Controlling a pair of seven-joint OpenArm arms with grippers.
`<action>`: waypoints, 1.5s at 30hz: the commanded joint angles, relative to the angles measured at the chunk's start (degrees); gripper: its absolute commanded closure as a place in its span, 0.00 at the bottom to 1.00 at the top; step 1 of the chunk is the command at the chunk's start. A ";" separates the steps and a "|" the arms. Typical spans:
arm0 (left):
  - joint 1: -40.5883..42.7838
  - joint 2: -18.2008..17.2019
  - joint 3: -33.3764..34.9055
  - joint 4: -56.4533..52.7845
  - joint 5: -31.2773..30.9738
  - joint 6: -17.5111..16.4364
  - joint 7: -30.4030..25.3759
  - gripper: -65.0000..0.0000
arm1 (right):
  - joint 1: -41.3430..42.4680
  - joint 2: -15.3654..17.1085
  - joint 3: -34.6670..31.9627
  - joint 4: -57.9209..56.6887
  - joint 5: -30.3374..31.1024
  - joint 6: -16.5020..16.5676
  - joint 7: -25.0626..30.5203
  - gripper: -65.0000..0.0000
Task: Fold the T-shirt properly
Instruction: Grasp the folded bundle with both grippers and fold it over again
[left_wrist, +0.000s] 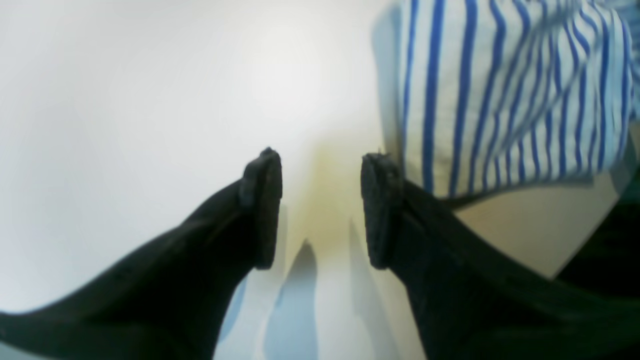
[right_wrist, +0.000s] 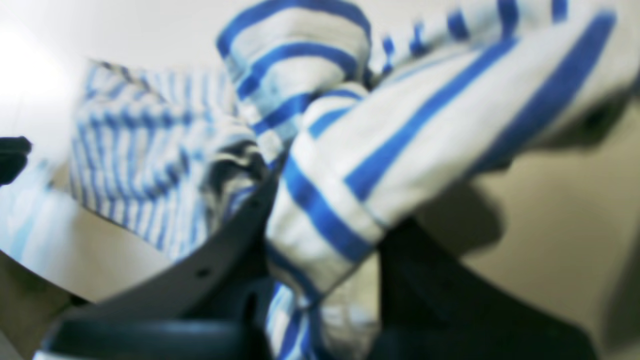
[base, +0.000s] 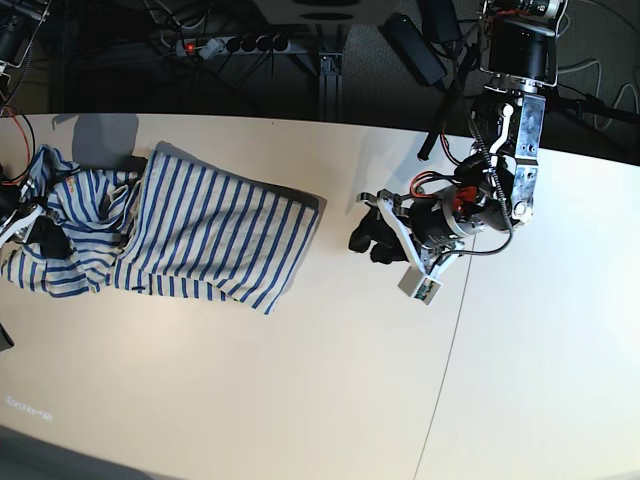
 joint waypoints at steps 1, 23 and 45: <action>-0.79 0.04 1.01 1.03 -0.98 -1.62 -1.68 0.55 | 0.76 1.42 0.11 2.21 1.25 3.13 1.31 1.00; 1.25 13.86 8.87 -9.55 4.68 -1.62 -6.56 0.55 | 15.87 1.42 -32.28 12.28 -12.11 3.13 1.49 1.00; 0.76 14.14 8.87 -9.60 4.63 -1.62 -7.78 0.55 | 22.49 -9.77 -54.60 11.80 -20.39 3.10 0.04 1.00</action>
